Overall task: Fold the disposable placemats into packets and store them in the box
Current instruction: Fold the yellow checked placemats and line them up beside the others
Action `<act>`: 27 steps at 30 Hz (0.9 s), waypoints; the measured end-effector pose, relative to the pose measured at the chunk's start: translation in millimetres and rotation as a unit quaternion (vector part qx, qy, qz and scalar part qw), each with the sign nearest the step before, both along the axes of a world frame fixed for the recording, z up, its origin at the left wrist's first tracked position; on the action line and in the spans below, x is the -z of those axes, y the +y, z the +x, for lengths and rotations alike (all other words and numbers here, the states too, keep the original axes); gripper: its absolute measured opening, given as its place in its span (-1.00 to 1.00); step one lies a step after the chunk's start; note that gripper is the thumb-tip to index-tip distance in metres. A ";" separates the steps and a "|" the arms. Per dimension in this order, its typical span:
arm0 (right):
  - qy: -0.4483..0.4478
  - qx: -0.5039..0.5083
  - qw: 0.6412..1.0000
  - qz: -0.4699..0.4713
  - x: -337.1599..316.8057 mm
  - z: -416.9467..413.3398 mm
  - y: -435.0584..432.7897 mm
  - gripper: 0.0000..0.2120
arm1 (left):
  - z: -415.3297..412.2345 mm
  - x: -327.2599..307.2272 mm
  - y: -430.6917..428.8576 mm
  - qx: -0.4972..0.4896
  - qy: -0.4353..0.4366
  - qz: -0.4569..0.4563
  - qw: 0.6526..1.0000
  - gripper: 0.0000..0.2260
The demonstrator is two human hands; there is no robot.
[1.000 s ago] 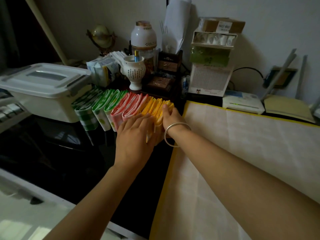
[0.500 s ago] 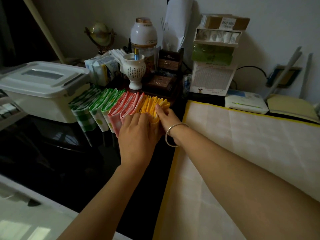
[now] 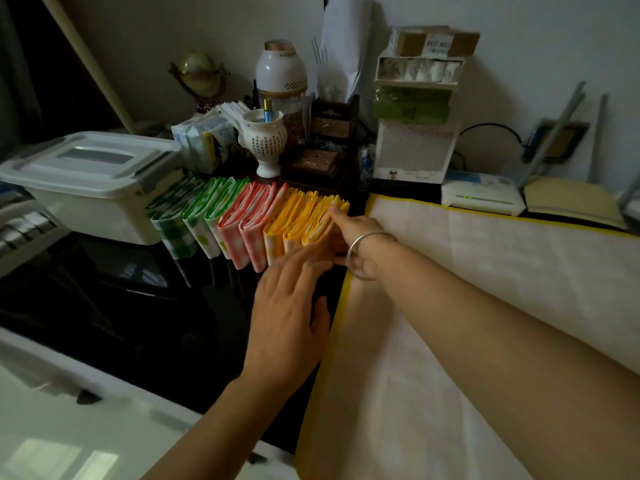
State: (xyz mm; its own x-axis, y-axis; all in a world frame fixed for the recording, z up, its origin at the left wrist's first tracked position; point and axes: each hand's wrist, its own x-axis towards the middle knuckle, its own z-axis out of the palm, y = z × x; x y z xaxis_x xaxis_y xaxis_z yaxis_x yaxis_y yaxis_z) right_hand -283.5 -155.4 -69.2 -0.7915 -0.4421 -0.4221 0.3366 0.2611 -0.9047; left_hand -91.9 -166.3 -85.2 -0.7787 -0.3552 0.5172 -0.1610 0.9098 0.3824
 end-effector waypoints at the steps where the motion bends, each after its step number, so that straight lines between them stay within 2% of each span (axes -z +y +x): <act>1: -0.015 0.008 1.000 -0.005 -0.4 -0.2 5.9 -0.45 | 3.2 1.9 7.5 0.013 -0.002 0.007 1.000 -0.64; 4: -0.026 0.006 1.000 0.009 -0.7 -0.8 26.5 -0.60 | 9.7 3.9 27.3 0.040 -0.020 0.024 0.999 -0.73; 9: 0.052 -0.029 0.996 0.063 -12.1 3.5 64.3 -0.89 | 22.4 3.8 63.8 0.177 -0.064 0.034 0.982 -0.81; 13: 0.144 -0.087 0.980 0.110 -27.7 16.6 107.2 -0.84 | 26.8 5.0 96.2 0.260 -0.124 0.048 0.956 -0.80; 16: 0.234 -0.155 0.950 0.140 -26.4 28.8 141.4 -0.86 | 27.1 11.1 101.7 0.281 -0.164 0.044 0.944 -0.76; 19: 0.323 -0.171 0.916 0.167 -24.6 41.4 196.2 -0.86 | 29.6 15.1 110.6 0.275 -0.185 0.025 0.943 -0.70; 23: 0.395 -0.167 0.868 0.250 -19.4 65.9 279.3 -0.91 | 34.0 25.4 124.1 0.241 -0.169 -0.052 0.954 -0.49; 27: 0.469 -0.201 0.805 0.304 5.3 90.7 351.3 -0.95 | 36.5 20.1 124.4 0.264 -0.195 -0.084 0.941 -0.37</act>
